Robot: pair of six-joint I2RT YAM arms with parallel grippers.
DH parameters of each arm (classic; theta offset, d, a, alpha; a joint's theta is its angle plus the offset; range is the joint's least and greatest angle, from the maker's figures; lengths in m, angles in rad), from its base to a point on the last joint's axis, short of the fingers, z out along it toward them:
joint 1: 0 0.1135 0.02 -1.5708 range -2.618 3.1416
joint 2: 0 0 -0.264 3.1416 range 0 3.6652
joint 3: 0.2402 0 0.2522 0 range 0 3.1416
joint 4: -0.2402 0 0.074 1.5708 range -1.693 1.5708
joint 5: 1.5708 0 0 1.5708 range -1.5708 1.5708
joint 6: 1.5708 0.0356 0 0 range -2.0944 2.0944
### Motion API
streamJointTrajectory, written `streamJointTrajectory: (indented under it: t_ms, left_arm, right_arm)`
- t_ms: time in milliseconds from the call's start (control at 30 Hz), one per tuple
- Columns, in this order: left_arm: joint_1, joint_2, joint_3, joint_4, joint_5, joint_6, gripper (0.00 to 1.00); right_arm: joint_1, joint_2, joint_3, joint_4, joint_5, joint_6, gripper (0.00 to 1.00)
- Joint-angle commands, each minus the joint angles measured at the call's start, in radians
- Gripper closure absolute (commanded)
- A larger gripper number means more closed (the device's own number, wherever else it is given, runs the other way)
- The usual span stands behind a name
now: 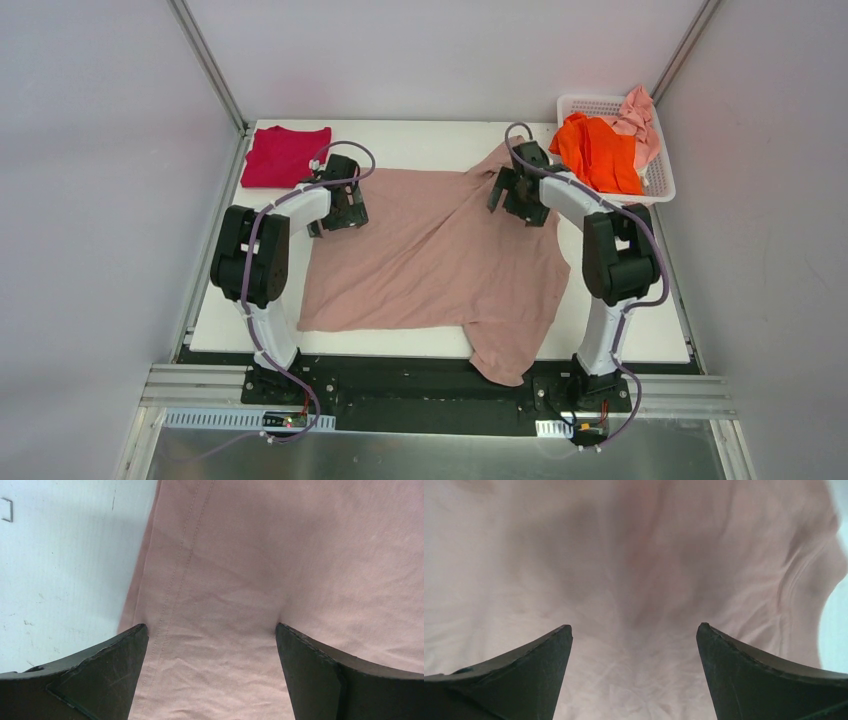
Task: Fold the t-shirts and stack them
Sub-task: Flatten out the tshirt
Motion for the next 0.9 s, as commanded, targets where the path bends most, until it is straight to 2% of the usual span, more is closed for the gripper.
streamJointTrajectory:
  t_ms: [0,200,467,533,667,867]
  left_arm:
    - [0.021,-0.061,-0.033,-0.001,-0.005,-0.016,0.01]
    - [0.067,-0.093,-0.110,-0.001,0.008,-0.046,0.01]
    - [0.084,-0.258,-0.278,-0.001,0.025,-0.089,0.01]
    - [0.084,-0.291,-0.285,-0.001,0.024,-0.089,0.01]
    - [0.084,-0.307,-0.214,-0.003,0.035,-0.065,0.01]
    - [0.060,-0.304,-0.055,-0.012,0.067,-0.029,0.01]
  right_arm:
    - [0.002,-0.103,-0.179,0.057,-0.065,0.142,0.01]
    - [0.001,-0.306,-0.466,0.102,0.004,0.256,0.01]
    - [0.001,-0.523,-0.730,0.110,-0.123,0.335,0.01]
    - [0.001,-0.552,-0.707,0.092,-0.123,0.316,0.01]
    - [0.001,-0.545,-0.528,0.022,-0.064,0.279,0.01]
    - [0.000,-0.384,-0.258,0.045,0.030,0.312,0.01]
